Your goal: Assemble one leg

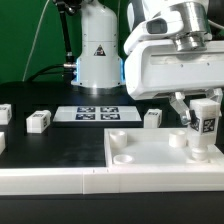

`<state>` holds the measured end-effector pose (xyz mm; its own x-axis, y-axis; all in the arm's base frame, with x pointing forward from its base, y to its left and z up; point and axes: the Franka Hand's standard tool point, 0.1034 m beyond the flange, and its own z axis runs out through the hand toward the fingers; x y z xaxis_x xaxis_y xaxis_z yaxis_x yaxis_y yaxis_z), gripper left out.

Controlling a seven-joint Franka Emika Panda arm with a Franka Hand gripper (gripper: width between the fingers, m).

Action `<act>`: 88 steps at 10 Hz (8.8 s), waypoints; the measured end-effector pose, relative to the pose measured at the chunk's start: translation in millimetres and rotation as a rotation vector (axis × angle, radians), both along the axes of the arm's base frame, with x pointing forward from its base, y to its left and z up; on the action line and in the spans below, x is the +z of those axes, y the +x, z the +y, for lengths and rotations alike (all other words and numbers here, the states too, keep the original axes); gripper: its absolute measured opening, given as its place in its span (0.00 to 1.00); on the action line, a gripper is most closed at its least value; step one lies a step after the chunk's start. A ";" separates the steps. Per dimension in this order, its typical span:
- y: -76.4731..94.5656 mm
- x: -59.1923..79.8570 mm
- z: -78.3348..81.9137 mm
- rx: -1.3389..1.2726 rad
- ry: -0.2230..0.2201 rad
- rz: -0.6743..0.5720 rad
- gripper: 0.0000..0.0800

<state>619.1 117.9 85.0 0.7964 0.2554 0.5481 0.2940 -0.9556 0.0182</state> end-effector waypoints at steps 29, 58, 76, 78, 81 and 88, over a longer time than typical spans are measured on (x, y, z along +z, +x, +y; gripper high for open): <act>4.9 -3.7 1.6 0.021 -0.017 0.386 0.81; 2.8 -9.9 6.7 -1.289 0.439 0.644 0.63; 3.8 -7.0 6.5 -0.124 -0.061 0.533 0.38; 3.9 -7.1 5.4 -0.158 -0.051 0.536 0.38; 3.6 -8.4 2.1 -0.337 0.030 0.543 0.37; -1.1 -12.0 7.1 -1.129 0.369 0.576 0.37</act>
Offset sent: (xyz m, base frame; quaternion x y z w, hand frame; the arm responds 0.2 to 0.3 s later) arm -0.0002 -0.0002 -0.0106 0.0001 0.0051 -0.0024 1.0000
